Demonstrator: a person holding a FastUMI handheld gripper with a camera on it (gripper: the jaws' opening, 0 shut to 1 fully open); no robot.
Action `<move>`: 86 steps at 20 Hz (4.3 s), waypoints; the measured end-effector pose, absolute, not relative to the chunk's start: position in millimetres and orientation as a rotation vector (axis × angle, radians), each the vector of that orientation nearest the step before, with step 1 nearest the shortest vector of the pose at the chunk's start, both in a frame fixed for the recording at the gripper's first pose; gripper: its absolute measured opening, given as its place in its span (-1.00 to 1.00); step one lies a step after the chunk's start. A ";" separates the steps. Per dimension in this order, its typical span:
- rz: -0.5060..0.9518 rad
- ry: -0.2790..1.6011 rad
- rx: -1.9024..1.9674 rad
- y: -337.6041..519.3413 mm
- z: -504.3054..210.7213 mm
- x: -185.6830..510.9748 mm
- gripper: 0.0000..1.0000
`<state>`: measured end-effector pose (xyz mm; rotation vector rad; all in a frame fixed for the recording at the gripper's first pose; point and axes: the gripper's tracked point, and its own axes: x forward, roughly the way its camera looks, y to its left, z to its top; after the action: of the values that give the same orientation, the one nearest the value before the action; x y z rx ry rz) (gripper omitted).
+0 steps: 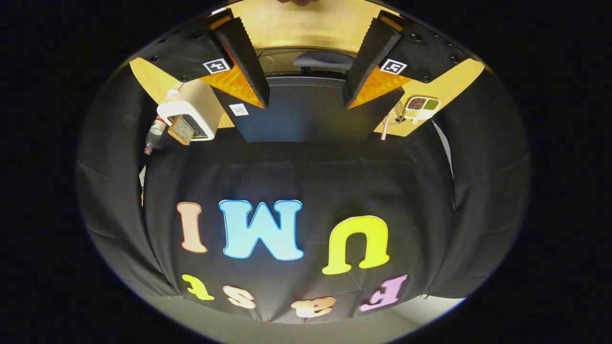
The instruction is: Open the toaster oven, put the food inside, and close the toaster oven door.
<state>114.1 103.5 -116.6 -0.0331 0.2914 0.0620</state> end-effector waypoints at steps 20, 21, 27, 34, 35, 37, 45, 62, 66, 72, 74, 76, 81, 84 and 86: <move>0.035 0.490 -0.045 123.3 -194.5 128.2 1.00; 0.037 0.503 -0.043 123.5 -194.4 128.1 1.00; 0.051 0.563 -0.037 124.7 -199.6 111.4 1.00; 0.040 0.597 -0.042 124.0 -208.0 90.0 1.00; 0.041 0.603 -0.046 123.5 -208.4 89.0 1.00; 0.034 0.621 -0.040 123.0 -210.8 83.8 1.00; 0.038 0.647 -0.056 122.7 -220.2 66.4 0.99; 0.122 1.052 -0.072 117.4 -327.4 -24.7 1.00; 0.127 1.047 -0.053 109.6 -320.4 -34.9 1.00; 0.116 1.032 -0.063 70.0 -301.2 -54.4 1.00; 0.095 1.010 -0.072 46.3 -290.0 -55.5 1.00; 0.068 0.991 -0.067 21.4 -278.2 -55.5 0.99; 0.025 0.965 0.002 -31.2 -258.8 -52.1 0.99; 0.018 0.977 0.006 -63.5 -263.1 -48.0 0.99; 0.019 0.995 0.004 -86.1 -267.9 -44.4 0.99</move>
<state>-44.4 -86.1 -267.9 0.0044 0.9953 0.0189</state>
